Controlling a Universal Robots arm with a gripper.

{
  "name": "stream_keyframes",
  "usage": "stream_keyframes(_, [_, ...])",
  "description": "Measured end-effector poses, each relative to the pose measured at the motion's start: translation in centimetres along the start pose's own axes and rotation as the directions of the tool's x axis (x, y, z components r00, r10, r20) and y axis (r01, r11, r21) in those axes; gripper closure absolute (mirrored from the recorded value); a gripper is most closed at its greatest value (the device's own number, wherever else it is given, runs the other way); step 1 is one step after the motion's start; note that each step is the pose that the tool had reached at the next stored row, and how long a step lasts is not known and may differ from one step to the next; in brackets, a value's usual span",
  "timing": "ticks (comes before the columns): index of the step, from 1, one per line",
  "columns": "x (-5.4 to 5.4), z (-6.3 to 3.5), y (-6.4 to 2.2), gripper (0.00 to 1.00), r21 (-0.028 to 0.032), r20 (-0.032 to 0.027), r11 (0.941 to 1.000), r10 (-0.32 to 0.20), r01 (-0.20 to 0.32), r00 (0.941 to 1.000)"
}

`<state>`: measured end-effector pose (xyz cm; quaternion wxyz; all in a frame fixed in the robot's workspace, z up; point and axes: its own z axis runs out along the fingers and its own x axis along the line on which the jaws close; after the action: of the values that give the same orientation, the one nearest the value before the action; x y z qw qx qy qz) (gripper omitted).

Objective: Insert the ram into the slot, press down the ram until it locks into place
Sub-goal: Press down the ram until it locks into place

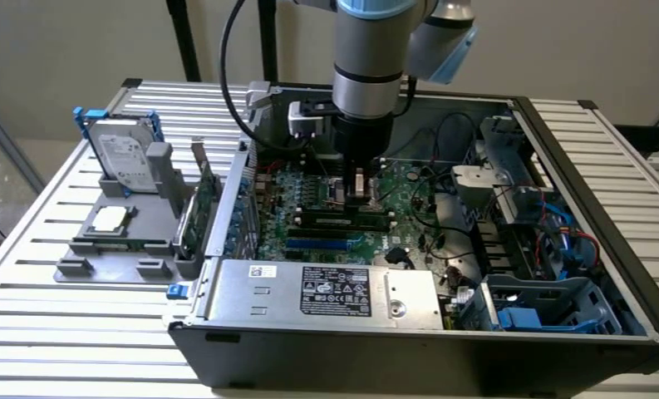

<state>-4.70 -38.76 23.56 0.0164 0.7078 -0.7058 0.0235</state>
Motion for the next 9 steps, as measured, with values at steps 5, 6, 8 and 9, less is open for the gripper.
stream_keyframes(5, [-0.07, 0.38, 0.16, 0.89, -0.0004, -0.0003, 1.0000, 0.000, 0.000, 1.0000])
stream_keyframes(6, [-0.08, 0.50, 0.17, 0.89, -0.0005, -0.0006, 1.0000, 0.000, 0.000, 1.0000])
stream_keyframes(8, [-0.09, 0.72, 0.19, 0.89, -0.0010, -0.0019, 1.0000, 0.000, 0.000, 1.0000])
stream_keyframes(9, [-0.11, 0.89, 0.19, 0.89, -0.0009, -0.0014, 1.0000, 0.000, 0.000, 1.0000])
